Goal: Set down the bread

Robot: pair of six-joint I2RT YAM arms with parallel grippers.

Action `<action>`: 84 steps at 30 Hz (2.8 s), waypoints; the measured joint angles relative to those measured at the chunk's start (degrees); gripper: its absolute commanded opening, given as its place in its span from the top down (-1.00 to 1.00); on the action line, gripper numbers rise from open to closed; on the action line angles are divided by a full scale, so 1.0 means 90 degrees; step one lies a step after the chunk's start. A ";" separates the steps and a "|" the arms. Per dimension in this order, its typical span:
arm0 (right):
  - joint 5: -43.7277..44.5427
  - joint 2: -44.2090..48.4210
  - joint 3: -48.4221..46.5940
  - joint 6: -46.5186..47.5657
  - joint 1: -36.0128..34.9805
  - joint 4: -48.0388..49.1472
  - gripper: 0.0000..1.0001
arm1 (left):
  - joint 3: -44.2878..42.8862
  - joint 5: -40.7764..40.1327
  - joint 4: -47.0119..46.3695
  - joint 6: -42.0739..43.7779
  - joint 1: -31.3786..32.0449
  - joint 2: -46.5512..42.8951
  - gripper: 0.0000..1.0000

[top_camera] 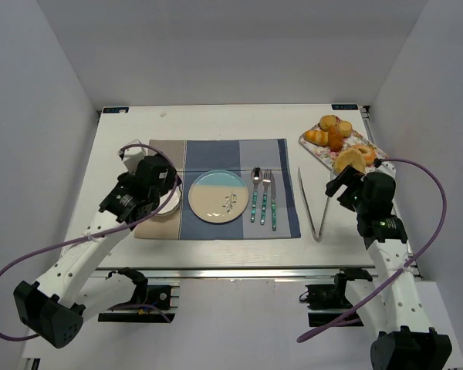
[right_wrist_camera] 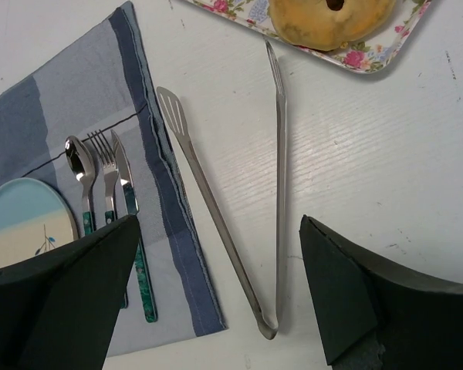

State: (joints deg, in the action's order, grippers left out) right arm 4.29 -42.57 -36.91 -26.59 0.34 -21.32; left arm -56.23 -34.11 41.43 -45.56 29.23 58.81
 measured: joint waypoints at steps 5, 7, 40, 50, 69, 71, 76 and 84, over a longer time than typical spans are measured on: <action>-0.0049 0.0049 0.0007 0.0000 0.0000 0.0000 -0.79 | 0.0155 -0.0005 -0.0007 -0.0032 -0.0100 -0.0444 -0.96; -0.0104 0.0032 0.0007 0.0007 0.0000 -0.0005 -0.79 | 0.0172 0.0000 -0.0012 -0.0044 -0.0126 -0.0520 -0.96; 0.1605 -0.3167 0.0075 -0.0134 -0.2217 -0.0658 -0.79 | 0.0542 0.0695 -0.1127 0.0539 -0.0151 -0.0461 -0.96; 0.1933 -0.4886 -0.0937 -0.0148 -0.2208 -0.0204 -0.79 | 0.0571 0.0301 -0.0988 0.0515 -0.0151 -0.0612 -0.96; 0.1583 -0.4636 -0.0743 0.0024 -0.1817 0.0350 0.13 | 0.0801 -0.0182 -0.0940 0.0444 -0.0153 -0.0993 -0.96; 0.1496 -0.4243 -0.0746 0.0155 -0.1812 0.0267 0.14 | 0.0801 -0.0158 -0.0952 0.0447 -0.0153 -0.0986 -0.96; 0.1481 -0.3305 -0.1032 0.0384 -0.1812 0.0044 0.19 | 0.0801 -0.0070 -0.0993 0.0457 -0.0153 -0.0782 -0.96; 0.1705 -0.2618 -0.1936 0.0359 -0.1746 -0.0636 0.17 | 0.0801 0.0265 -0.1100 0.0493 -0.0153 -0.0410 -0.96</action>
State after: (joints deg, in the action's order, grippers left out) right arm 19.64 -66.13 -54.33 -23.35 -15.38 -27.05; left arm -49.01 -31.73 31.53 -41.12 27.86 55.11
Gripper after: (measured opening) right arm 0.423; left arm 0.979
